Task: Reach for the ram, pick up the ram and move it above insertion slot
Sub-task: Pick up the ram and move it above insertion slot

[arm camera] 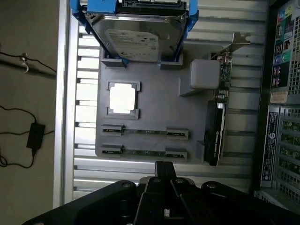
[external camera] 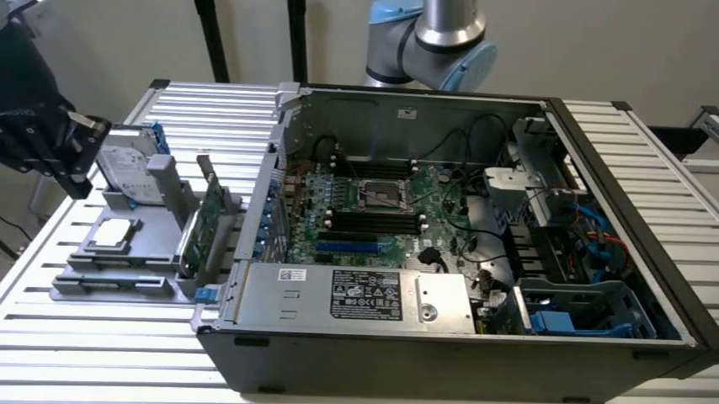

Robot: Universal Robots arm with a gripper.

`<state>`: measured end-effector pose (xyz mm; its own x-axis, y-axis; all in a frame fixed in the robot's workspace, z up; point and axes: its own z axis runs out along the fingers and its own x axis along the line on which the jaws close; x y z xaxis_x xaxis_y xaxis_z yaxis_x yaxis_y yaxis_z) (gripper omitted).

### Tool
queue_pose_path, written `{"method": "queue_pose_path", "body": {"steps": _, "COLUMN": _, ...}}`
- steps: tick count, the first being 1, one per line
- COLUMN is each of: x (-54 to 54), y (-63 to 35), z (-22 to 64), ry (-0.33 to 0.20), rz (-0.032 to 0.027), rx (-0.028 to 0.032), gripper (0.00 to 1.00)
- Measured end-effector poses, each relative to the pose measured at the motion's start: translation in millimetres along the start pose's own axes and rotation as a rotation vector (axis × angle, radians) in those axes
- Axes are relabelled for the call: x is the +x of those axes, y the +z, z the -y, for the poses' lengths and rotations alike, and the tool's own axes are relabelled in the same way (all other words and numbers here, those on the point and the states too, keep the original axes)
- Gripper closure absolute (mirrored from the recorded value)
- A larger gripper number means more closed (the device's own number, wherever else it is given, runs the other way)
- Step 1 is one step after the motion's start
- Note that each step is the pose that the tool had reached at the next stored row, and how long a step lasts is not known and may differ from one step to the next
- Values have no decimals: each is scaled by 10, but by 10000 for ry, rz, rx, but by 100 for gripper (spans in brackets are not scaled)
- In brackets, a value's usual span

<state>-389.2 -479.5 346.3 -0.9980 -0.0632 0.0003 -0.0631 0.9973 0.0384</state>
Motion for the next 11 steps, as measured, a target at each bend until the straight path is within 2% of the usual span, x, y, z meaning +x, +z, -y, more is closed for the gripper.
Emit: {"method": "queue_pose_path", "body": {"steps": 11, "x": 0, "y": 9, "z": 0, "ry": -1999, "rz": -78, "rx": 1, "gripper": 89}}
